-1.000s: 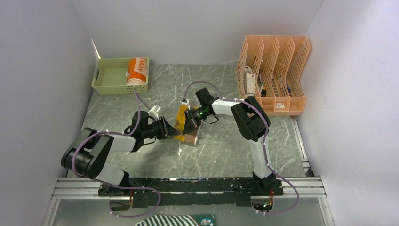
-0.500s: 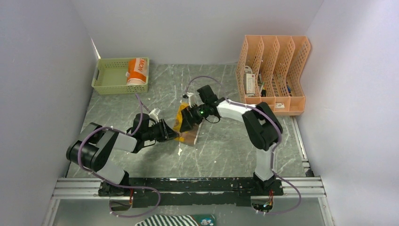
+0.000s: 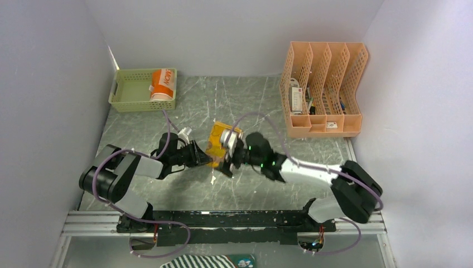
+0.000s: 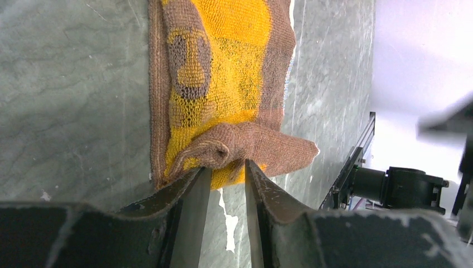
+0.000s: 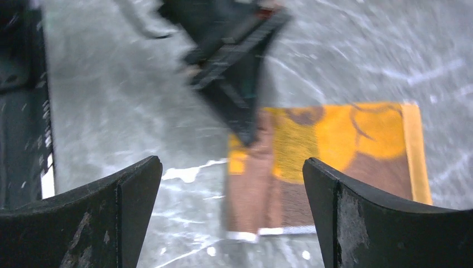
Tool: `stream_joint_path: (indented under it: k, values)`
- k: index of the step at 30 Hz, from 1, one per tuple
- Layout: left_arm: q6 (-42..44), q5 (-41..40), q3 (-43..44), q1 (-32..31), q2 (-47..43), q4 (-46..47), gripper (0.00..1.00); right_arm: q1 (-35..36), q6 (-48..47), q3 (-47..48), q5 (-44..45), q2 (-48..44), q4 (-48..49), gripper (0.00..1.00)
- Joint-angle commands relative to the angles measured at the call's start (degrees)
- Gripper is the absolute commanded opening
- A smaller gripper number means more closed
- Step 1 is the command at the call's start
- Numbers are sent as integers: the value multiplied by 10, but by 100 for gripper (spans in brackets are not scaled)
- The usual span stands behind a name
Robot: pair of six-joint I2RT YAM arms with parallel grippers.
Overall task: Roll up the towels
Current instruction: Roll the towel at the center of the board.
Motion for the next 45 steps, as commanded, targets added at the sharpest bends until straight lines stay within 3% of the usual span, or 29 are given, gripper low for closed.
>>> stream_joint_path:
  k: [1, 8, 18, 36, 45]
  values:
    - [23, -17, 9, -1, 17, -31, 42, 92, -189, -81, 185, -66, 91, 100]
    - [21, -12, 19, -1, 32, -38, 42, 117, -267, -60, 176, -10, 49, 93]
    - [35, -5, 39, 0, 38, -76, 42, 120, -292, -3, 124, 102, 24, 84]
    - [54, 56, 55, 27, 45, -108, 41, 87, -204, -20, 68, 179, 38, 76]
    - [68, 83, 57, 51, 30, -131, 41, 43, -123, 23, 58, 221, -35, 67]
